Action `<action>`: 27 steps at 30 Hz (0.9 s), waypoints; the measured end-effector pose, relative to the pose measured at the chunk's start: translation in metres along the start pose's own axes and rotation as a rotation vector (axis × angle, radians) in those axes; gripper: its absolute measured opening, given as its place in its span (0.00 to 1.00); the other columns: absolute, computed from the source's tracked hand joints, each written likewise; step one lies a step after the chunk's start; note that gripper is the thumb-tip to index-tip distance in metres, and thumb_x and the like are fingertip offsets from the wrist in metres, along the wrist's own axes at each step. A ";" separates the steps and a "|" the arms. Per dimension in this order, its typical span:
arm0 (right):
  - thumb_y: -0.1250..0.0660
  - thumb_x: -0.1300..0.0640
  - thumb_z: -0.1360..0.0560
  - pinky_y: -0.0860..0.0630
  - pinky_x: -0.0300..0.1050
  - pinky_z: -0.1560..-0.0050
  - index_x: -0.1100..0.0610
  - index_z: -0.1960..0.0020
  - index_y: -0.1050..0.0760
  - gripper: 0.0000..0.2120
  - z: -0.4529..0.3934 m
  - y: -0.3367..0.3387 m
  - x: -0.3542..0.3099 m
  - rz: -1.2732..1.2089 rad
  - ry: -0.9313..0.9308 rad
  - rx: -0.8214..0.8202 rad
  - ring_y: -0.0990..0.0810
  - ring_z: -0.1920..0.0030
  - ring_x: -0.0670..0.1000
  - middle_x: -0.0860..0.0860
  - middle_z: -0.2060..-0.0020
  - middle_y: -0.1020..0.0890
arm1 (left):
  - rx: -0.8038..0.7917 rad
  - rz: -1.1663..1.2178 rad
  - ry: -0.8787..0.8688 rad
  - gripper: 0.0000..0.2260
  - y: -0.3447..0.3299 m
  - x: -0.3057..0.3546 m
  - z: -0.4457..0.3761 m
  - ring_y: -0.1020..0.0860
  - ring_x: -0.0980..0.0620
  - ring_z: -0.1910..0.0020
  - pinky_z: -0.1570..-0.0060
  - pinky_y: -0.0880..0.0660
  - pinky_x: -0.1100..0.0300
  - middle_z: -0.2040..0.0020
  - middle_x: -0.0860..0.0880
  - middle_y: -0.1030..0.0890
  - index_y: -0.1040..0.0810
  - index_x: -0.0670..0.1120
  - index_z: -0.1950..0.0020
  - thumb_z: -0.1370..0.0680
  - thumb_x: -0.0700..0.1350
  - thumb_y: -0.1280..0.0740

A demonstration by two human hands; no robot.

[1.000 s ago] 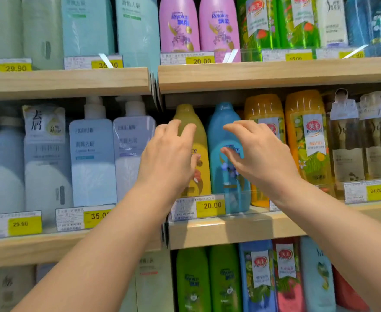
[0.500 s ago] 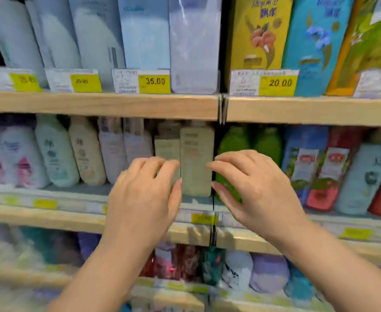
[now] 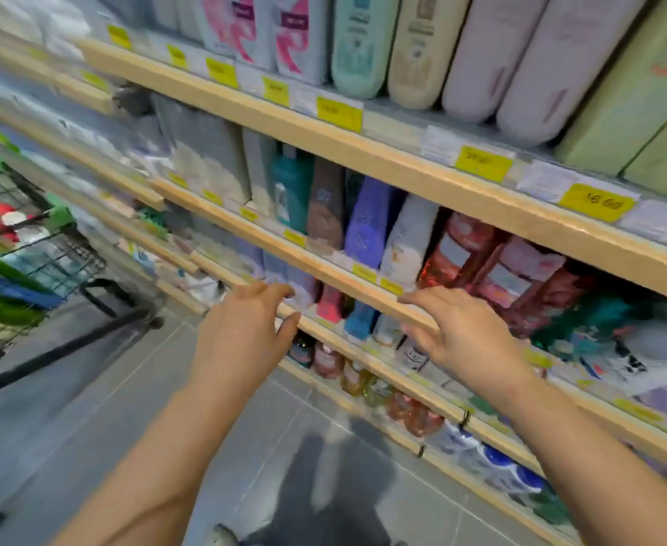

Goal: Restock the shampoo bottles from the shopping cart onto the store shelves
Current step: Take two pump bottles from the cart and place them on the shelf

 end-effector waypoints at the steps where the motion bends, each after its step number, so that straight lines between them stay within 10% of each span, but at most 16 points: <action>1: 0.41 0.50 0.23 0.34 0.47 0.38 0.50 0.33 0.33 0.19 -0.011 -0.015 -0.018 -0.027 -0.020 -0.056 0.29 0.37 0.53 0.49 0.37 0.27 | -0.019 0.003 0.041 0.14 0.002 -0.028 0.003 0.27 0.43 0.42 0.52 0.28 0.52 0.45 0.45 0.21 0.26 0.47 0.40 0.24 0.48 0.38; 14: 0.36 0.54 0.25 0.30 0.44 0.41 0.56 0.37 0.27 0.17 -0.131 -0.157 -0.245 -0.337 0.019 -0.451 0.24 0.41 0.54 0.55 0.41 0.22 | -0.285 -0.085 0.488 0.16 0.045 -0.316 0.055 0.27 0.48 0.39 0.49 0.27 0.54 0.37 0.49 0.25 0.30 0.50 0.36 0.23 0.51 0.41; 27: 0.38 0.55 0.24 0.31 0.41 0.44 0.55 0.36 0.29 0.17 -0.327 -0.208 -0.380 -0.341 0.319 -0.615 0.25 0.41 0.51 0.52 0.40 0.22 | -0.149 0.014 0.889 0.15 0.091 -0.469 -0.008 0.26 0.46 0.41 0.48 0.28 0.54 0.40 0.49 0.22 0.27 0.50 0.39 0.24 0.50 0.37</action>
Point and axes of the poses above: each hand's wrist, its own z-axis away from the middle knuckle, its own y-axis out of the back of the hand, x = y × z, the point moved 3 cm from there along -z, towards the middle knuckle
